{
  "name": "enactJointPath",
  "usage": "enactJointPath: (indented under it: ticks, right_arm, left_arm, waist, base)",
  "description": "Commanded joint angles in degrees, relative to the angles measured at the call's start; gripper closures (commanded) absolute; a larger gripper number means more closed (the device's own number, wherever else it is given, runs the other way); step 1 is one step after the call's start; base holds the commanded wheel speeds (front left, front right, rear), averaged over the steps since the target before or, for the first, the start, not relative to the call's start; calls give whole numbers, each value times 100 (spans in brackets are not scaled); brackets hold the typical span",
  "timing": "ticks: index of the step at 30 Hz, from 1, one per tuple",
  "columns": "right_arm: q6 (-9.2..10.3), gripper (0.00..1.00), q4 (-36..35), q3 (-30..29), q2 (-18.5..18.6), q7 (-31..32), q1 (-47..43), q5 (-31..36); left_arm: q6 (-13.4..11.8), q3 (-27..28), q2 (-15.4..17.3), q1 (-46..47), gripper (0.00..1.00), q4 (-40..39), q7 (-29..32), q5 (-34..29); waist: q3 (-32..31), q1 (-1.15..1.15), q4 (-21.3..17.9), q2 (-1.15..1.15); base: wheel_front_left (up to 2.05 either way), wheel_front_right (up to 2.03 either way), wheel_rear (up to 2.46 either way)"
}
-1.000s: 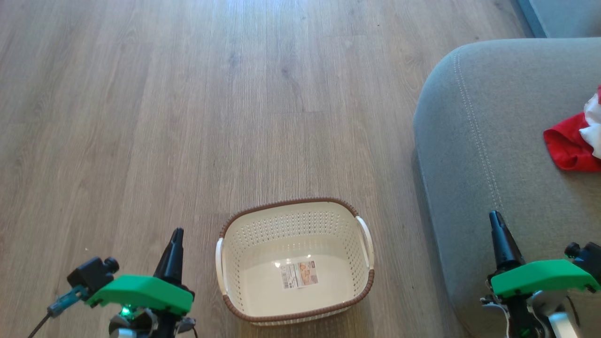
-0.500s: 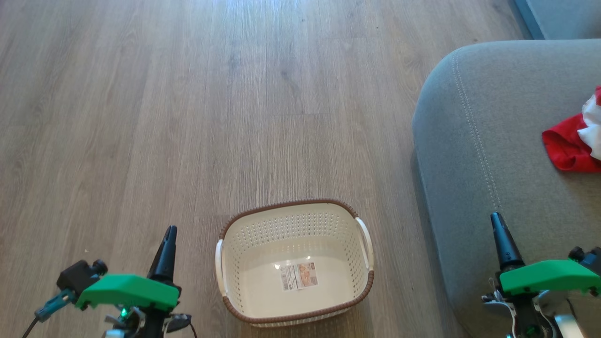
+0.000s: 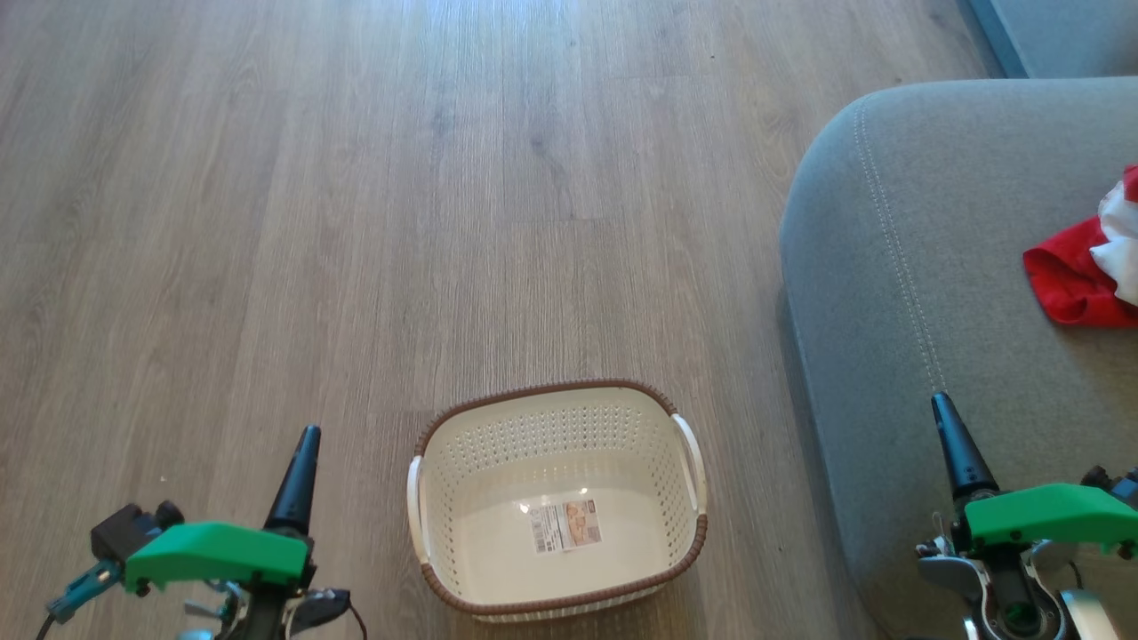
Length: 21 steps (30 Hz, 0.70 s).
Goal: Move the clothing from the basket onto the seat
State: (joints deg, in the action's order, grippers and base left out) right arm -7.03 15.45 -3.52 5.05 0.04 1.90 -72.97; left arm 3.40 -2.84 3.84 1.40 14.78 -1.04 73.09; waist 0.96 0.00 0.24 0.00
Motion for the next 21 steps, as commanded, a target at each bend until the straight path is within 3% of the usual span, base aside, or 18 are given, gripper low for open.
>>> enactJointPath:
  ticks: [1,21]
  right_arm:
    - [-35,100,-169,44,2,38,285,-147]
    - [-43,100,-155,-131,-103,403,376,-1401]
  left_arm:
    - [58,222,75,353,100,-156,45,139]
    - [296,558,66,426,100,-107,406,1465]
  waist:
    - [-2,0,-1,0]
    - [-54,0,-17,0]
  base:
    - [0,0,0]
    - [0,0,0]
